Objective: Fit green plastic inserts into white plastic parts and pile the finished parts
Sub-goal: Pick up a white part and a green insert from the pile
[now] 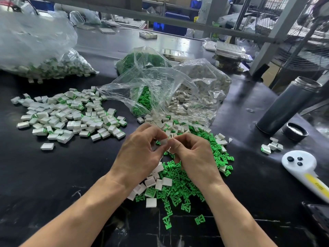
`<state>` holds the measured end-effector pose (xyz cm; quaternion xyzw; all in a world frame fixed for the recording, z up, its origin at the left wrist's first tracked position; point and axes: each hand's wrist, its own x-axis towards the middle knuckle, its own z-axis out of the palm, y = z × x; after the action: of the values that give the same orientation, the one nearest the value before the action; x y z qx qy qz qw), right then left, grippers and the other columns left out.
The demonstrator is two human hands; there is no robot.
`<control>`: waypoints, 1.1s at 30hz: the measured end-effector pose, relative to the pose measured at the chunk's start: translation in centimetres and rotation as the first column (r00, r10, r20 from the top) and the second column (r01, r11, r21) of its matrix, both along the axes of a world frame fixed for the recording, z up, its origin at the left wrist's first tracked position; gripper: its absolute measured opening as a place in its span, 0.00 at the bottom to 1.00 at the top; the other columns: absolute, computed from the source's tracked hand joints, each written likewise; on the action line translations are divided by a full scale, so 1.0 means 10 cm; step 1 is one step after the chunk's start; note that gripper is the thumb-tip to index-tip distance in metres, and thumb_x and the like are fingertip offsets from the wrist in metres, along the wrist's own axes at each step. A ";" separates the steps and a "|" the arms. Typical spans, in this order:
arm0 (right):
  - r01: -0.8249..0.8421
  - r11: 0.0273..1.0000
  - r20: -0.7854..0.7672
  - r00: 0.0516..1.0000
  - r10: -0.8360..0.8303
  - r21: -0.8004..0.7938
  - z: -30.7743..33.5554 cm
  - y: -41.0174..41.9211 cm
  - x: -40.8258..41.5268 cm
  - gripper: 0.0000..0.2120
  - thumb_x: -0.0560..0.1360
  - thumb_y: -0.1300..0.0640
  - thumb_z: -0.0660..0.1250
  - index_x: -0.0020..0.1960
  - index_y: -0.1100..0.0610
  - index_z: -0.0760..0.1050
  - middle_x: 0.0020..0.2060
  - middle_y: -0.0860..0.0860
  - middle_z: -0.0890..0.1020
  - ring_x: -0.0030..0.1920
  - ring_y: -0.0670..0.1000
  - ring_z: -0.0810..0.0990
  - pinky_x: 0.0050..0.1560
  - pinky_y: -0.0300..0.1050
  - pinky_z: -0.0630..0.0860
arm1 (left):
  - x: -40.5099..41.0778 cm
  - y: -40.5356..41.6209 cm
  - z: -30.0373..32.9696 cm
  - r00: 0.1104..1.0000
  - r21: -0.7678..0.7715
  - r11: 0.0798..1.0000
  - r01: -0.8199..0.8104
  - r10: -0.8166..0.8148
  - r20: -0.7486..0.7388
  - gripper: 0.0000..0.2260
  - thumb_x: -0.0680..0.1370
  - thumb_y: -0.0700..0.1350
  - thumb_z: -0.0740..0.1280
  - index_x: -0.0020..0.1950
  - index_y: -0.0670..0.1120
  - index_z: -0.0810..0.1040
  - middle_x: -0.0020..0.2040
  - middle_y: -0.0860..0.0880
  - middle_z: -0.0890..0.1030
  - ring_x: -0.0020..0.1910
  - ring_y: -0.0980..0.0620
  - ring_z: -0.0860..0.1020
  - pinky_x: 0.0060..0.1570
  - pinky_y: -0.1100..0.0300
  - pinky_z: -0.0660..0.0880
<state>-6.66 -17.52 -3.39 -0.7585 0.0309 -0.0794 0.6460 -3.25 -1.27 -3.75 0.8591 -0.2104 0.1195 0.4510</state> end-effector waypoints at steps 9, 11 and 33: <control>0.121 0.990 0.021 0.993 -0.119 -0.069 -0.06 -0.03 0.06 0.02 0.80 0.56 0.72 0.48 0.53 0.83 0.30 0.43 0.80 0.29 0.39 0.74 0.30 0.32 0.69 | 0.05 0.03 -0.08 0.995 0.134 0.989 -0.065 0.075 -0.067 0.08 0.78 0.53 0.73 0.56 0.61 0.80 0.43 0.62 0.74 0.44 0.71 0.74 0.42 0.70 0.67; 0.119 0.991 0.024 0.993 -0.117 -0.067 -0.07 -0.03 0.06 0.03 0.80 0.55 0.72 0.48 0.53 0.82 0.28 0.41 0.78 0.27 0.39 0.72 0.29 0.31 0.68 | 0.05 0.03 -0.08 0.993 0.147 0.986 -0.074 0.086 -0.076 0.08 0.78 0.54 0.72 0.56 0.61 0.80 0.43 0.61 0.74 0.41 0.67 0.74 0.42 0.67 0.69; 0.224 0.748 0.036 0.965 -0.259 -0.625 -0.02 -0.25 0.05 0.03 0.79 0.48 0.72 0.49 0.46 0.83 0.45 0.40 0.82 0.46 0.42 0.78 0.49 0.46 0.76 | 0.23 0.27 0.00 0.951 0.319 0.912 -0.259 0.299 -0.081 0.07 0.80 0.50 0.71 0.58 0.55 0.82 0.52 0.52 0.78 0.51 0.50 0.80 0.57 0.51 0.77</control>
<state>-6.19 -19.98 -3.64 -0.9205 0.1175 -0.1478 0.3420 -0.91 1.47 -3.75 0.9454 -0.0720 0.0937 0.3038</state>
